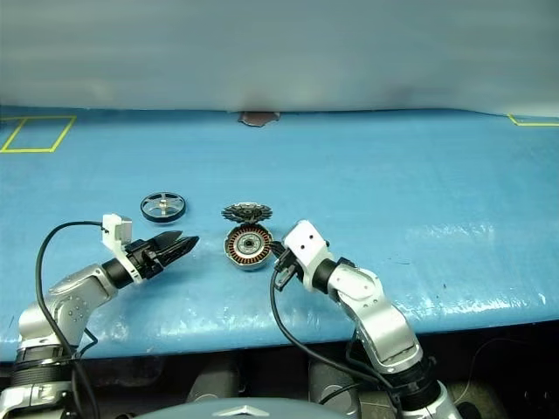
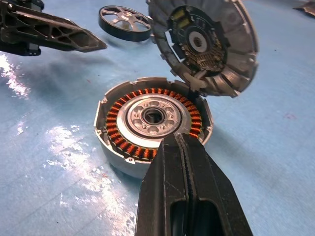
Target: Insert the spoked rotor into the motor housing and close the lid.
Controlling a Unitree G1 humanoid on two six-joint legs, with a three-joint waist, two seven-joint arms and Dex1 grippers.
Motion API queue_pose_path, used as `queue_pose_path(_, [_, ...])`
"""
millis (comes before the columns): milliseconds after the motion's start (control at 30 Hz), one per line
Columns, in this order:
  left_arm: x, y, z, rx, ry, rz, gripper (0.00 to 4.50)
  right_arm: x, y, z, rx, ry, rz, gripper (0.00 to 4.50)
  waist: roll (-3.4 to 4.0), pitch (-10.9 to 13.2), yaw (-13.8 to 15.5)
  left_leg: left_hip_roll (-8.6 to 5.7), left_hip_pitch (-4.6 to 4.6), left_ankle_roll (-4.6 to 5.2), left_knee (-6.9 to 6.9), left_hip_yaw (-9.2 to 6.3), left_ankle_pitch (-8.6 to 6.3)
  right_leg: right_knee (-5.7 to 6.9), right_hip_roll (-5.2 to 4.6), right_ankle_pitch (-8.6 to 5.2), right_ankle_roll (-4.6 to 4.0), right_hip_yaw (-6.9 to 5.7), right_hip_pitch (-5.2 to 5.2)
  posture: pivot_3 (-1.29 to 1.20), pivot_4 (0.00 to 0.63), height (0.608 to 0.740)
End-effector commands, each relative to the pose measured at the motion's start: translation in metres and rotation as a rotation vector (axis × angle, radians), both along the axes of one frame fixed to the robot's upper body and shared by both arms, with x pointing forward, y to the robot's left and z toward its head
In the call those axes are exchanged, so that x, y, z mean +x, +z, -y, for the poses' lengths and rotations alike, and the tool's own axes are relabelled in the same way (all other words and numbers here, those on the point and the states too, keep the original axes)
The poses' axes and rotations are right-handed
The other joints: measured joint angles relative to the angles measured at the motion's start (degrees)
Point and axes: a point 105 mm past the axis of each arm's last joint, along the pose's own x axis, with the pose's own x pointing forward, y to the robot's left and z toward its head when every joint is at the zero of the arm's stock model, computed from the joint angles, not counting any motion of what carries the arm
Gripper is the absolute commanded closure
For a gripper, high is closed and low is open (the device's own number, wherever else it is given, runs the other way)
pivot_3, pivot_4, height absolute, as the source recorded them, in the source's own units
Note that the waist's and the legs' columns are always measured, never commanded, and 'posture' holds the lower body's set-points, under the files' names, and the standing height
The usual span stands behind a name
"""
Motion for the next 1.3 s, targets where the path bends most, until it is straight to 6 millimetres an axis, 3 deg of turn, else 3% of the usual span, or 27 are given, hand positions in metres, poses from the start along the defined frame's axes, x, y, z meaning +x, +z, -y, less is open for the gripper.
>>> queue_pose_path(33, [0.002,0.009,-0.013,-0.02,0.07,0.016,0.3,0.004,0.009,0.013,0.017,-0.064,0.029,4.5,-0.02,0.0,0.0,0.0,0.0,0.0,0.01,0.0,0.0,0.0,0.0,0.0,0.0,0.0,0.0,0.0,0.15,0.74])
queue_pose_path(100, [0.002,0.007,-0.016,-0.02,0.102,0.003,0.02,0.004,0.008,0.018,0.012,-0.086,0.025,4.5,-0.02,0.0,0.0,0.0,0.0,-0.01,0.01,0.01,0.0,0.0,0.0,0.0,0.0,0.01,0.0,0.0,0.15,0.74])
queue_pose_path(233, [0.004,0.018,-0.023,-0.19,0.184,-0.019,0.02,-0.003,0.012,0.015,0.028,-0.03,0.044,4.5,-0.07,0.0,0.1,-0.01,-0.01,-0.01,0.0,0.01,-0.01,-0.02,-0.01,0.0,0.0,0.0,0.0,0.0,0.15,0.74])
queue_pose_path(367, [-0.014,0.023,-0.002,-0.086,0.01,-0.013,0.02,-0.009,0.011,0.009,0.025,0.023,0.041,4.5,-0.12,0.0,-0.2,0.0,-0.01,-0.05,-0.02,0.01,-0.03,-0.02,0.01,-0.01,-0.02,0.0,-0.02,0.0,0.15,0.74])
queue_pose_path(467, [-0.015,0.04,0.003,-0.033,-0.053,0.046,0.02,-0.01,0.01,0.007,0.027,0.041,0.038,4.5,-0.14,0.0,0.1,0.01,-0.01,-0.09,-0.01,0.01,-0.06,-0.04,-0.01,-0.02,-0.03,0.01,-0.02,0.0,0.15,0.74])
queue_pose_path(567, [-0.006,0.059,0.002,0.038,-0.051,0.132,0.02,-0.011,0.01,0.005,0.034,0.067,0.037,4.5,-0.14,0.0,0.5,0.01,0.0,-0.11,0.01,0.0,-0.07,-0.04,-0.01,-0.02,-0.04,-0.01,-0.02,0.0,0.15,0.74])
queue_pose_path(700, [0.013,0.086,0.0,0.307,-0.07,0.253,0.02,-0.013,0.009,0.006,0.027,0.084,0.04,4.5,-0.18,0.1,0.8,0.01,-0.01,-0.12,0.03,0.02,-0.08,-0.07,-0.02,-0.02,-0.04,-0.01,-0.03,0.0,0.15,0.74])
queue_pose_path(900, [0.035,0.09,0.001,0.704,-0.275,0.23,0.02,-0.015,0.009,0.007,0.013,0.112,0.053,4.5,-0.18,0.1,1.2,-0.01,-0.04,-0.15,-0.08,0.06,-0.1,-0.11,-0.01,-0.05,-0.07,0.0,-0.09,0.0,0.15,0.74])
queue_pose_path(1233, [0.076,0.102,-0.03,1.003,-0.288,0.192,0.02,-0.014,0.01,0.012,0.026,0.038,0.087,4.5,-0.19,0.1,1.1,0.06,-0.73,-0.11,0.07,0.03,-0.12,0.07,0.16,-0.05,-0.06,-0.02,-0.73,0.0,0.15,0.74])
queue_pose_path(1300, [0.081,0.105,-0.031,0.98,-0.273,0.194,0.02,-0.015,0.008,0.012,0.03,0.033,0.083,4.5,-0.19,0.1,1.2,0.04,-0.76,-0.1,0.08,0.04,-0.13,0.04,0.13,-0.04,-0.04,0.0,-0.73,0.0,0.15,0.74])
